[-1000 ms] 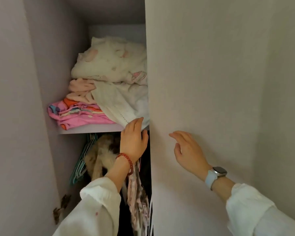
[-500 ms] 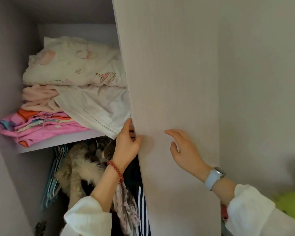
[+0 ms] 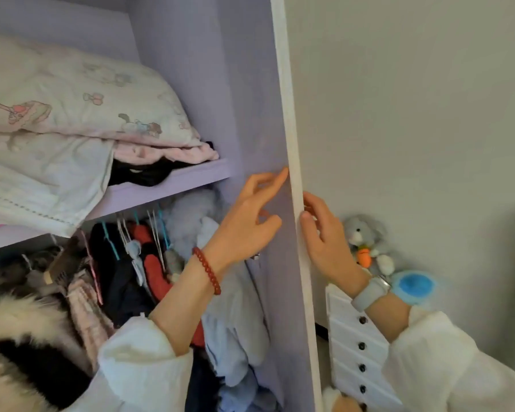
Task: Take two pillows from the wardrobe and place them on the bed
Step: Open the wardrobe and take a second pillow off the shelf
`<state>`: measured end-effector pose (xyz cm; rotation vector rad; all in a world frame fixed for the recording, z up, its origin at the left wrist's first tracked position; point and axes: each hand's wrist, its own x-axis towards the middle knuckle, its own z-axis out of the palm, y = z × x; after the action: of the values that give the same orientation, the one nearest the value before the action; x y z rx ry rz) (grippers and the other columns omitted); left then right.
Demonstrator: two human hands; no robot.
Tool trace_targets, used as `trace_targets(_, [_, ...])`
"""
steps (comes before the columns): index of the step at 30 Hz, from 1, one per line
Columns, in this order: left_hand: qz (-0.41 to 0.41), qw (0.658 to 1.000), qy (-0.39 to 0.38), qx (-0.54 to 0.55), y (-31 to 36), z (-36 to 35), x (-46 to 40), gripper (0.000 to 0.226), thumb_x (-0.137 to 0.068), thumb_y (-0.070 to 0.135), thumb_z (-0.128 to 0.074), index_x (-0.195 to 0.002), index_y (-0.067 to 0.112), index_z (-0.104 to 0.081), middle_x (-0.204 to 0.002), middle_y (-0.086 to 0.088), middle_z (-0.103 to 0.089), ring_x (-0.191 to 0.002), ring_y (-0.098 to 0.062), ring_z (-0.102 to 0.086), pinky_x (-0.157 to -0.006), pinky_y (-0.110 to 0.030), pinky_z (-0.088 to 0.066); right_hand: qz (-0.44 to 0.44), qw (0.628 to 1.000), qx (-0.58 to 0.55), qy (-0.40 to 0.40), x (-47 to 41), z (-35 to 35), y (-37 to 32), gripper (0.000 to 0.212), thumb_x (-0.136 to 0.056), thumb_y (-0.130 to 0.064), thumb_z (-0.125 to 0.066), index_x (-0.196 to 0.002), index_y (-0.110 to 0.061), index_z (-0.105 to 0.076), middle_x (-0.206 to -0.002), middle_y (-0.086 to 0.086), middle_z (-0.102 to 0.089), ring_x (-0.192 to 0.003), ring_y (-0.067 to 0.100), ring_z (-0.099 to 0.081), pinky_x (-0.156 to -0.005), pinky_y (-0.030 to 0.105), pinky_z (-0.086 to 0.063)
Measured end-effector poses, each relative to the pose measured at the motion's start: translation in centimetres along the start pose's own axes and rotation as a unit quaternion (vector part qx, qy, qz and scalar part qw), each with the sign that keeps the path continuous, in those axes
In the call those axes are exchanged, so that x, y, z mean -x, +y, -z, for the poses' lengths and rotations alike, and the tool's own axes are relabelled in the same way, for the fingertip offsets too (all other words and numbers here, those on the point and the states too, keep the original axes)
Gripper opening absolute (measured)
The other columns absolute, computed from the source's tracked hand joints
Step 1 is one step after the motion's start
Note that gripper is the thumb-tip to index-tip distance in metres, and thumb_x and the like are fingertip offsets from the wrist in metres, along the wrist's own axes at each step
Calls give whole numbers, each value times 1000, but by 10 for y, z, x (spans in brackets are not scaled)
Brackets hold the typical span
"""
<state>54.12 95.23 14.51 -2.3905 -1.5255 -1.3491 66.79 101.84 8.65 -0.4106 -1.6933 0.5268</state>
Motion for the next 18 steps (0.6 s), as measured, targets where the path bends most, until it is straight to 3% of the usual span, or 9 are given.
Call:
trace_targets(3, [-29, 998, -49, -39, -2, -36, -38, 74, -77, -2, -49, -139, 30, -25, -148, -3, -19, -131, -16, -28, -104, -26, -32, -29, 997, 42, 57, -9, 33, 15, 35, -89, -15, -38, -123, -8, -45, -98, -7, -56, -76, -1, -49, -70, 19, -41])
trace_targets(6, [-54, 991, -85, -94, -8, -68, -73, 74, -81, 0, -51, -141, 30, -20, -154, -4, -11, -139, -23, -15, -113, -36, -20, -55, 993, 62, 88, -21, 59, 34, 38, -88, 0, -43, -126, -6, -40, -109, -2, -53, -90, 2, -50, -77, 11, -38])
trace_targets(11, [-69, 987, -68, -129, -17, -104, -112, 62, -86, 6, -48, -141, 23, -26, -153, -2, -18, -140, -22, -13, -113, -31, -15, -116, 981, 106, 117, -44, 90, 64, 31, -85, 2, -41, -114, -7, -46, -104, 7, -58, -93, 28, -57, -75, 22, -40])
trace_targets(14, [-71, 986, -65, -139, -25, -110, -125, 57, -88, 6, -47, -140, 20, -28, -152, -3, -21, -139, -20, -14, -111, -27, -13, -142, 968, 176, 105, -55, 100, 71, 40, -85, -1, -40, -125, -5, -40, -119, 18, -54, -106, 34, -53, -86, 37, -44])
trace_targets(18, [-64, 987, 3, -145, -42, -88, -137, 50, -88, 6, -48, -135, 17, -38, -146, -7, -32, -134, -21, -26, -105, -23, -20, 4, 940, 309, 146, -75, 94, 59, 54, -80, 4, -44, -133, 0, -35, -140, 25, -37, -131, 38, -34, -110, 45, -27])
